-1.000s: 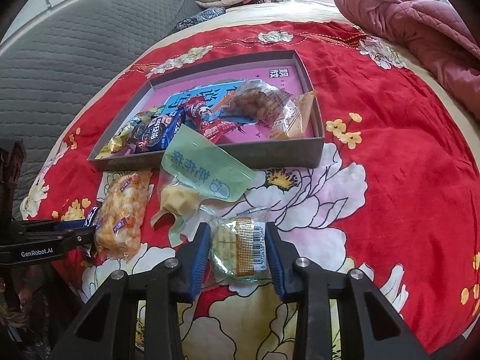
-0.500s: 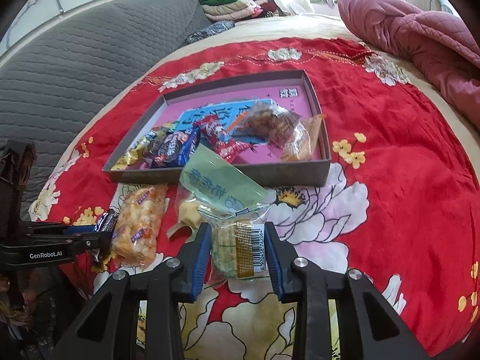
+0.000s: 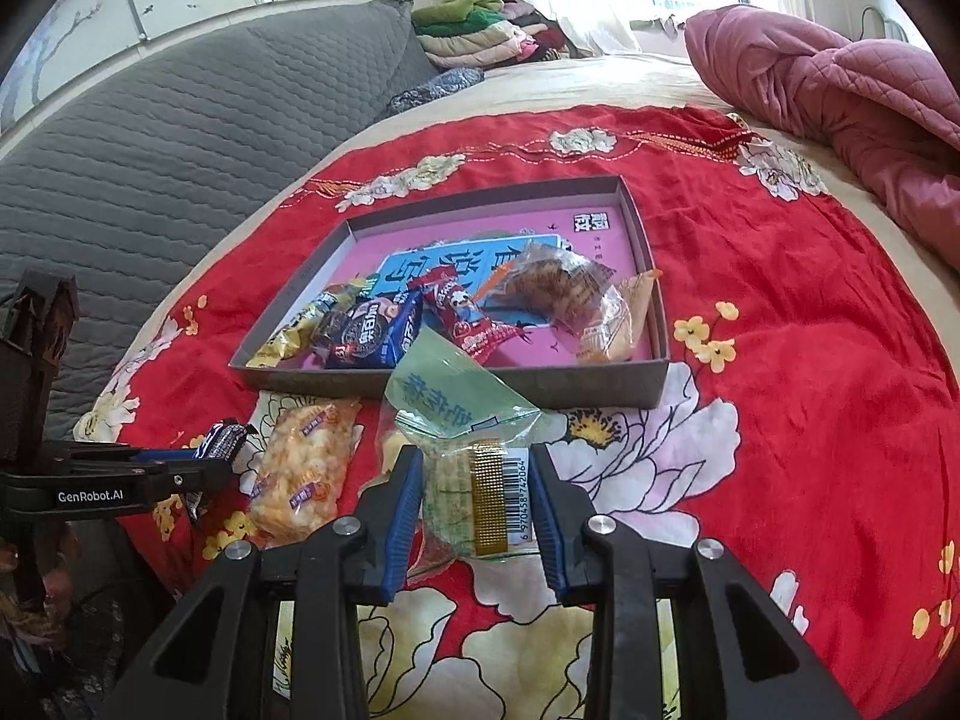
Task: Organize snacks
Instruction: 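Lift and carry the Snickers bar and cookie packet over the tray with both tools, then open the right tool to drop the cookie packet while the left tool releases the Snickers bar, then withdraw both open tools toward the cracker bag and green snack bag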
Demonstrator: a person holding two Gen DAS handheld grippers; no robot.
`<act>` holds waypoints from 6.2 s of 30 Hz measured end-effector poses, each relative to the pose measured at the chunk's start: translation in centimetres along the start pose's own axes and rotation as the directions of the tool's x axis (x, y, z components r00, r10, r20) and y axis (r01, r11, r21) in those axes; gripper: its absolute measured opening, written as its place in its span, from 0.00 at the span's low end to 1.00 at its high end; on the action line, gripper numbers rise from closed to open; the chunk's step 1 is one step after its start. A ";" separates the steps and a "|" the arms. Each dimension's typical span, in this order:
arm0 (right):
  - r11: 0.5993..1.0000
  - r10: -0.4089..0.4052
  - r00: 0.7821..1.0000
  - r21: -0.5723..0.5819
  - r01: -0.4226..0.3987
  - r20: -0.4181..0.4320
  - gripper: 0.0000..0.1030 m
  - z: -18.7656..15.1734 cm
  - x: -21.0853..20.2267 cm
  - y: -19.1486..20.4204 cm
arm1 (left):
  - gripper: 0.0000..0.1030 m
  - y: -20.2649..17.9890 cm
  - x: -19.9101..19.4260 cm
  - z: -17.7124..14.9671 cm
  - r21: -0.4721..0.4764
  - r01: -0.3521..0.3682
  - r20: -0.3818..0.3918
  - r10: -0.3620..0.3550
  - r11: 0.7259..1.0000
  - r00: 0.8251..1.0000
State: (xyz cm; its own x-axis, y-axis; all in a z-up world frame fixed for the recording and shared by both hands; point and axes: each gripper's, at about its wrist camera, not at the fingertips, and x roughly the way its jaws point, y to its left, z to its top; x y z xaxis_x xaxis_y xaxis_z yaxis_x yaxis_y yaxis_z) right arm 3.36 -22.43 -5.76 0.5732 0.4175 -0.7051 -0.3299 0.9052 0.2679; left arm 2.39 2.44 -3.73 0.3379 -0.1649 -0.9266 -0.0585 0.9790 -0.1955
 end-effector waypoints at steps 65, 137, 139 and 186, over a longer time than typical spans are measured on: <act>0.992 0.059 0.984 0.100 -0.076 0.166 0.34 3.5 -0.4 -4.1 | 0.28 -3.5 2.0 10.2 -0.006 -0.043 0.159 0.043 0.999 0.986; 0.996 0.064 0.989 0.048 -0.071 0.132 0.44 5.5 5.5 -4.0 | 0.28 -3.2 4.3 10.6 -0.033 -0.052 0.132 0.056 0.998 0.990; 0.996 0.064 0.989 0.046 -0.070 0.130 0.44 5.6 5.5 -4.0 | 0.30 -3.2 4.3 10.7 -0.034 -0.053 0.133 0.057 0.998 0.989; 0.996 0.034 0.988 0.073 -0.046 0.152 0.64 4.3 1.3 -3.8 | 0.58 -3.9 -1.1 9.0 -0.012 0.019 0.165 -0.017 1.000 0.986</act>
State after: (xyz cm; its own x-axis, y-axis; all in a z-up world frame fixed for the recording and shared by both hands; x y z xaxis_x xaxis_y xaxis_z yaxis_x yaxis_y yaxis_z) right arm 8.61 -25.03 -4.83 0.6689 0.4556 -0.5874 -0.3001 0.8884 0.3473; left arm 10.66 -0.12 0.96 0.4888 -0.1595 -0.8577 -0.0635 0.9740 -0.2173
